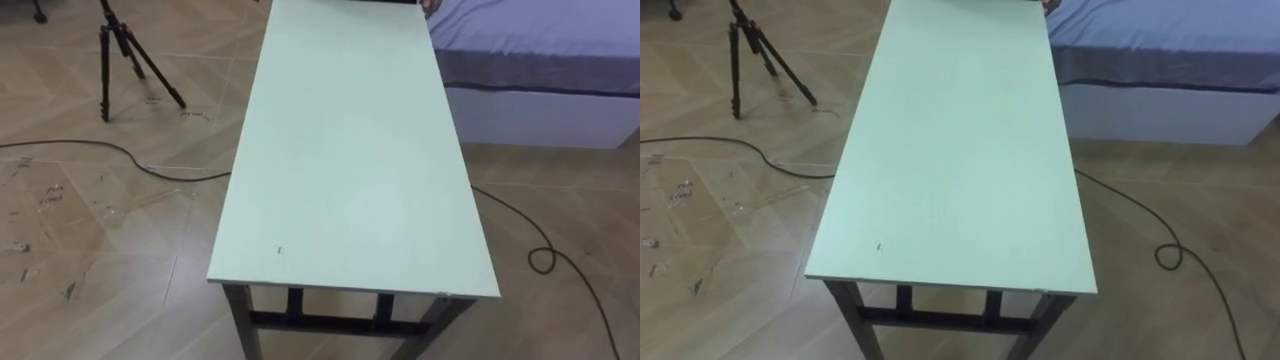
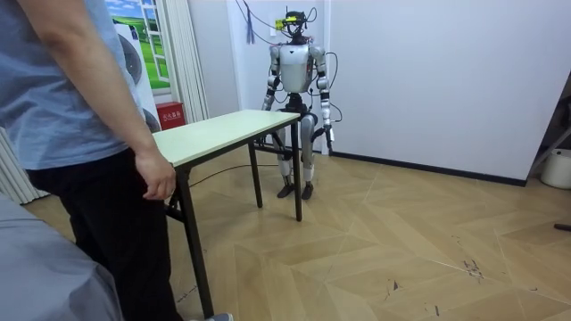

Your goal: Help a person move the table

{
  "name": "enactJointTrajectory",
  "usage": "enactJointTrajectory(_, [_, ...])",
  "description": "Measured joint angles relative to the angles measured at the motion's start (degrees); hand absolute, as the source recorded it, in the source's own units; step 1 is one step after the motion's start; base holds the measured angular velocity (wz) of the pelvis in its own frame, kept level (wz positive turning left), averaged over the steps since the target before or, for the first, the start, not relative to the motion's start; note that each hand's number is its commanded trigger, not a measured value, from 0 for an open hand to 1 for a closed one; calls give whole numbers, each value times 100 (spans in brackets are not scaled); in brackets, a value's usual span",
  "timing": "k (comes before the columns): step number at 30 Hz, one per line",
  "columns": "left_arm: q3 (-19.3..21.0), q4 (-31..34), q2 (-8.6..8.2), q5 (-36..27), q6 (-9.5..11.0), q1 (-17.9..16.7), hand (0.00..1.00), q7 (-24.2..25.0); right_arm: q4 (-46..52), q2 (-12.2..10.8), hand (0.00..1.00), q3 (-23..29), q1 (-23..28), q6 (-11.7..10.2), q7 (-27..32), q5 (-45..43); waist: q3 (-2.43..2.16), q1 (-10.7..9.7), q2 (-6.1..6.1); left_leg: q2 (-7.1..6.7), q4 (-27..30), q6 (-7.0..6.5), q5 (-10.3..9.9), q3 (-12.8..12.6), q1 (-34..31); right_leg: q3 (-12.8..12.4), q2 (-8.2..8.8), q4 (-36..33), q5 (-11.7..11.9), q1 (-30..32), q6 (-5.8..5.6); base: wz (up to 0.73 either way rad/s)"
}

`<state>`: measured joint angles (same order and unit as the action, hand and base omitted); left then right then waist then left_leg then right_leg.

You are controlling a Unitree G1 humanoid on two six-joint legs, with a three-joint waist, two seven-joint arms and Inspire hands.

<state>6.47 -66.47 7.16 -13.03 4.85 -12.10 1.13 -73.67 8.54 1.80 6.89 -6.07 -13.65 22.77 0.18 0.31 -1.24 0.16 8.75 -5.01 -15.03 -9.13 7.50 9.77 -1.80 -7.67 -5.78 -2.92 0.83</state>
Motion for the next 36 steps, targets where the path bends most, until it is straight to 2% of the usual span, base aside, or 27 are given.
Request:
enactJointTrajectory(4, [17,336,7,-506,-89,-49,0,355,416,51,0,82,103,222,-271,200,1,0,-36,-2,-2,0,0,34,-24,0,8,-10,0,13,0,3])
enactJointTrajectory(7, [-5,677,11,-894,-99,-52,0,530,1065,78,0,70,172,237,-458,415,-19,1,-70,-5,50,0,0,33,-101,0,16,-24,0,77,0,0])
enactJointTrajectory(9, [-99,918,10,-1121,-104,-41,0,669,1216,78,0,63,131,244,-583,419,-12,-1,-65,-5,80,0,0,31,-145,3,22,-38,0,108,0,2])
enactJointTrajectory(12, [-358,1271,11,-1611,-111,-135,0,1026,1706,73,0,37,193,256,-811,415,-26,-2,-56,-8,86,0,0,33,-209,72,34,-46,0,171,0,0])
enactJointTrajectory(15, [-600,1624,20,-1892,-116,-271,0,1414,2263,68,0,-130,477,264,-1138,658,-36,7,-17,-4,90,0,0,44,-222,122,35,-49,-1,184,1,0])
enactJointTrajectory(20, [-1201,2210,99,-2820,-283,-547,0,1866,3105,53,0,-542,926,483,-1637,1331,-22,-7,22,-7,88,0,0,44,-223,108,48,-111,-40,206,11,0])
enactJointTrajectory(22, [-1381,2453,146,-3022,-349,-619,0,1967,3336,62,0,-644,1019,527,-1732,1397,-15,13,34,-7,83,0,0,42,-227,125,50,-111,-42,214,12,0])
enactJointTrajectory(24, [-1492,2917,195,-3057,-439,-776,0,2003,3642,82,0,-790,1115,614,-1814,1549,-15,10,50,-6,82,0,0,41,-250,126,49,-117,-44,244,16,0])
enactJointTrajectory(26, [-1747,3440,243,-3372,-466,-894,0,2096,3816,95,0,-1051,1129,658,-1989,1830,-7,6,70,-7,94,1,0,29,-287,130,53,-121,-44,274,16,0])
enactJointTrajectory(29, [-2079,3758,253,-3839,-478,-889,0,2200,4056,121,0,-1381,1126,742,-2168,2124,-6,8,69,-6,96,0,0,15,-280,129,53,-144,-45,285,17,-1])
enactJointTrajectory(31, [-2195,3890,257,-3938,-482,-876,0,2206,4157,117,0,-1491,1124,742,-2294,2253,-6,5,73,-6,96,0,0,6,-277,131,55,-150,-45,288,17,-2])
enactJointTrajectory(36, [-2273,4227,286,-4033,-502,-877,0,2198,4545,128,0,-1622,1132,821,-2359,2474,13,-12,109,-3,96,0,0,3,-286,128,57,-210,-51,327,18,0])
